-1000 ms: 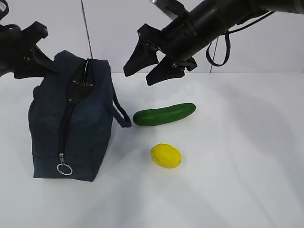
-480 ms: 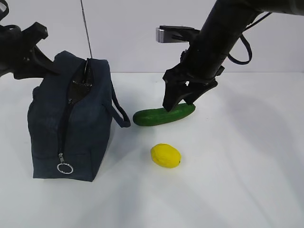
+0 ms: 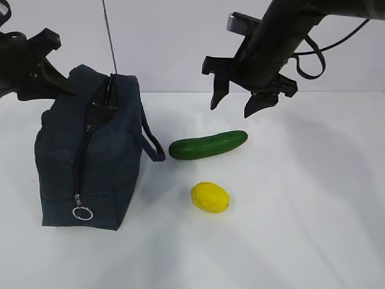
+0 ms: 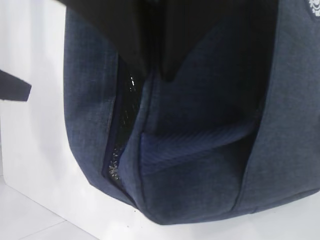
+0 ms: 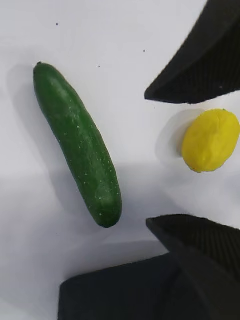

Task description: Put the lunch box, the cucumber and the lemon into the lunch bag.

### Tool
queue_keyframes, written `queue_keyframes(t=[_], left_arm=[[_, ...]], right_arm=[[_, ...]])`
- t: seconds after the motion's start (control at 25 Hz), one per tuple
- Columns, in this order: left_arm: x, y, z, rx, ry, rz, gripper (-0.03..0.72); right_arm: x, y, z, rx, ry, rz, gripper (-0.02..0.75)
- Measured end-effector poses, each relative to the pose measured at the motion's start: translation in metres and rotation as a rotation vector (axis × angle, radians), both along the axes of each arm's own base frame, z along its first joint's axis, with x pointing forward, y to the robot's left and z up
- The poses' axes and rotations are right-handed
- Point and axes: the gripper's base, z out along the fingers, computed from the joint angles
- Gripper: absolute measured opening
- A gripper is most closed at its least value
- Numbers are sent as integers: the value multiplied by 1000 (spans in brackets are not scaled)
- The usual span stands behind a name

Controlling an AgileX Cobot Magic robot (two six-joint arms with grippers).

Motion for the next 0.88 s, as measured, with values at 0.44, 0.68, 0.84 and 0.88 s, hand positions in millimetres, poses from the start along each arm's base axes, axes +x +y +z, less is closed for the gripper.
queue_keyframes(t=[0.44,0.68,0.84,0.88], left_arm=[[0,-1,0,-11,2,3,11],[0,-1,1,-13,3,4,11],[0,-1,1,-15,3,5,11],[0,-1,1,-15,3,5,11]], right_arm=[[10,-1,-27,90,150,-451,540],[18,2,-54,112,209,-597,540],[25,4,-68,133,199,-633,540],[27,4,-72,135,196,-636,540]])
